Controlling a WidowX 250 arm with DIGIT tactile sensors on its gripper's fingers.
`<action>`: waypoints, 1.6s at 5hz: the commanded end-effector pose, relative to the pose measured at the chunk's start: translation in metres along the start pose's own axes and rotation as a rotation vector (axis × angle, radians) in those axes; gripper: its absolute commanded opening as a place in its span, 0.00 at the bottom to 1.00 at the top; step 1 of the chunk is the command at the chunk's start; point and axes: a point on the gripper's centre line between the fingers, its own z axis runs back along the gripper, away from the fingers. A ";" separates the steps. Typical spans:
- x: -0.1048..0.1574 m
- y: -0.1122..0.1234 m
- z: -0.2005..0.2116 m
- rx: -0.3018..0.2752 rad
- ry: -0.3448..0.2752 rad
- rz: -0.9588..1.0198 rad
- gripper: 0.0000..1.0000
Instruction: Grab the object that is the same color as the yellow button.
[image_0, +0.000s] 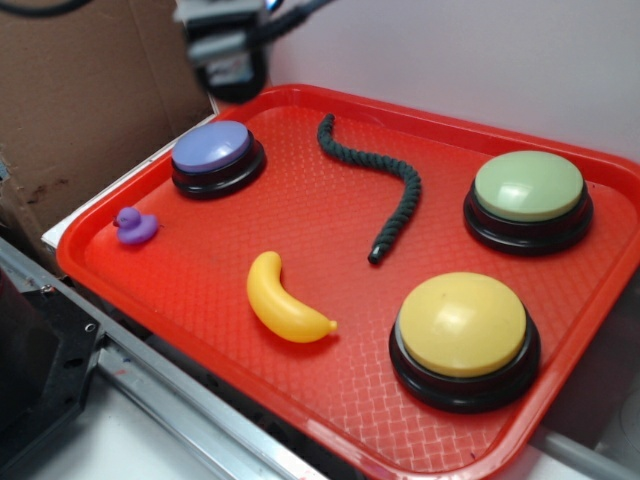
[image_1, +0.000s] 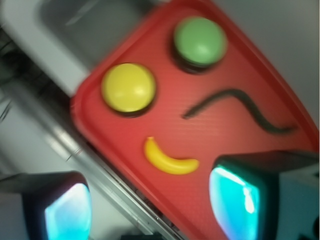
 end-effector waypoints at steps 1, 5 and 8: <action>-0.061 0.017 -0.024 -0.144 0.100 -0.490 1.00; -0.054 0.042 -0.119 -0.204 0.154 -0.676 1.00; -0.072 0.050 -0.136 -0.195 0.183 -0.544 1.00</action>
